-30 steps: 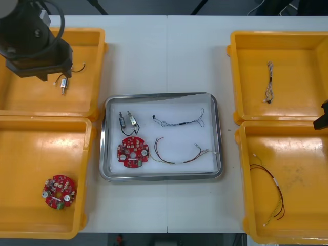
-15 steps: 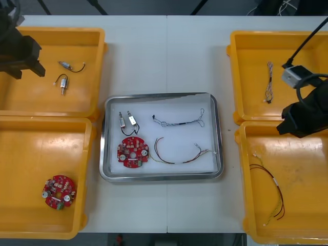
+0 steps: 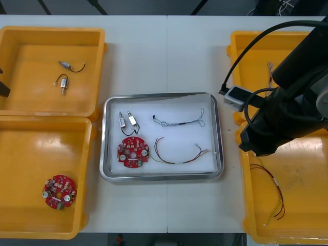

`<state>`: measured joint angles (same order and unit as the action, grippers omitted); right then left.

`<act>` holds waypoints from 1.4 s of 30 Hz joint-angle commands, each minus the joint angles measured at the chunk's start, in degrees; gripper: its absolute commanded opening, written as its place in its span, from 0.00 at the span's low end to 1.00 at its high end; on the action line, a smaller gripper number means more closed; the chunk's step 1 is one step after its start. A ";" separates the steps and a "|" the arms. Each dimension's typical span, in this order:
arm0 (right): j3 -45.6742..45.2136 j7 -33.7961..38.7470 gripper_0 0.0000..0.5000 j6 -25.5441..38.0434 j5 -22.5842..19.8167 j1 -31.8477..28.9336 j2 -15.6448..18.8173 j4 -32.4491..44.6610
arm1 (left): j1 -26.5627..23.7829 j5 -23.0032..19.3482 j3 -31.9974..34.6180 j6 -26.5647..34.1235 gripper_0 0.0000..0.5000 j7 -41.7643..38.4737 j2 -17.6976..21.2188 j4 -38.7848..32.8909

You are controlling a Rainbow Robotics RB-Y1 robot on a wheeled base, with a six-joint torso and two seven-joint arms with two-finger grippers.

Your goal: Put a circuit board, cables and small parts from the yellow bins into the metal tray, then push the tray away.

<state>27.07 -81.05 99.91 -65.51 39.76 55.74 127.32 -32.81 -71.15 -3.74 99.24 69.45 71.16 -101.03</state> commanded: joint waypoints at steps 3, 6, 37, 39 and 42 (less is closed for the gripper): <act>6.86 -7.28 1.00 -1.21 1.53 6.82 -5.56 -0.23 | 8.55 0.66 5.59 -3.00 1.00 -6.17 2.76 -4.79; 10.90 -10.98 1.00 -2.61 3.02 8.93 -7.40 -1.02 | 10.83 1.45 5.94 -3.70 1.00 -10.21 2.76 -7.25; 39.20 -19.41 1.00 -12.02 23.59 14.29 -27.79 -14.56 | 24.98 4.18 9.19 -12.67 1.00 -13.90 2.76 -16.04; 39.29 -19.24 1.00 -12.02 24.64 13.33 -28.32 -14.56 | 25.07 4.09 9.19 -12.67 1.00 -12.06 2.76 -15.95; 39.47 -19.24 1.00 -11.93 26.22 11.83 -29.20 -14.65 | 25.42 3.91 9.28 -12.76 1.00 -11.53 2.67 -16.04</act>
<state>66.25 -100.44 88.47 -40.51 52.96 28.58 112.14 -8.47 -66.56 3.66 87.09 55.05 71.21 -115.62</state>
